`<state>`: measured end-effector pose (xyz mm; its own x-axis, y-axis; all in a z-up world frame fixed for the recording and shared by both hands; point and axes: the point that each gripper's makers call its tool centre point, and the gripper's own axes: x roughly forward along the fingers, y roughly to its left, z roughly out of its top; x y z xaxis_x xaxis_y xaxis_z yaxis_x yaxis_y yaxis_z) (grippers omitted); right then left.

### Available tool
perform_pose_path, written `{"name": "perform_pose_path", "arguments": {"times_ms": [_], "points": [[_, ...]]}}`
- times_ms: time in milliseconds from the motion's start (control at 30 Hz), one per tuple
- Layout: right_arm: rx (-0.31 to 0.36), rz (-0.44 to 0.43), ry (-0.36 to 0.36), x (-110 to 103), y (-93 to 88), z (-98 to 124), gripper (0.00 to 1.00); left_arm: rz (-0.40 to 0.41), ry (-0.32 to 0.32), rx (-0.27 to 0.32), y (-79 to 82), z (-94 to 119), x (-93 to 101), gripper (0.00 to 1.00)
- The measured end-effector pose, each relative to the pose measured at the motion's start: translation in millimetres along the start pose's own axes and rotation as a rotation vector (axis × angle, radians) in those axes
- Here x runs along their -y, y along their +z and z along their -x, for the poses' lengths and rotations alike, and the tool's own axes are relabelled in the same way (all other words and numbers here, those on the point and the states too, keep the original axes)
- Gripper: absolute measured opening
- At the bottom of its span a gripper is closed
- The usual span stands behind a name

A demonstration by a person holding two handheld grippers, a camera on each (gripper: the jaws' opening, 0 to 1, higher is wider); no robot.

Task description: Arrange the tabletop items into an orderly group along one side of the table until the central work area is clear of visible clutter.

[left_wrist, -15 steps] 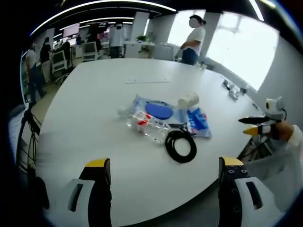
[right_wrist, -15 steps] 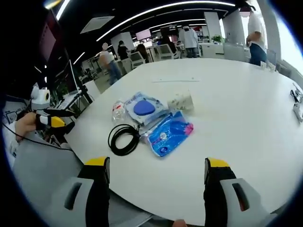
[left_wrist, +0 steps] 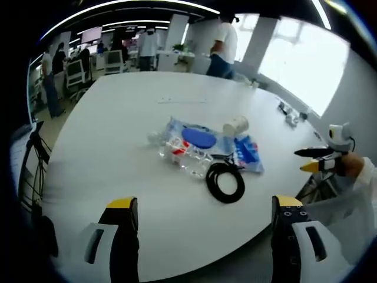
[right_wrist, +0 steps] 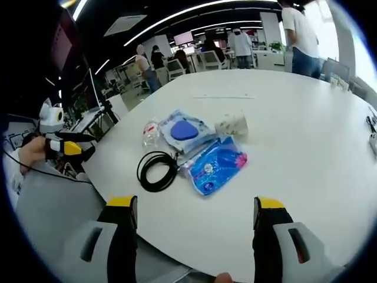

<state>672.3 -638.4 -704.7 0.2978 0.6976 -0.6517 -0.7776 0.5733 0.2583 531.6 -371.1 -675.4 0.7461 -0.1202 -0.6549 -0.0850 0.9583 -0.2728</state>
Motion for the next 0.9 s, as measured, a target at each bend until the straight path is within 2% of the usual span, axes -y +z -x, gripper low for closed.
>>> {"name": "perform_pose_path", "arguments": {"times_ms": [433,900], "points": [[-0.011,0.007,0.028,-2.9,4.1,-10.8,0.78,0.038,0.013,0.006,-2.0,0.1,-10.7,0.90],[-0.024,0.025,0.082,-4.0,14.0,-24.0,0.77,0.083,0.062,0.008,-2.1,5.0,-13.8,0.90]]}}
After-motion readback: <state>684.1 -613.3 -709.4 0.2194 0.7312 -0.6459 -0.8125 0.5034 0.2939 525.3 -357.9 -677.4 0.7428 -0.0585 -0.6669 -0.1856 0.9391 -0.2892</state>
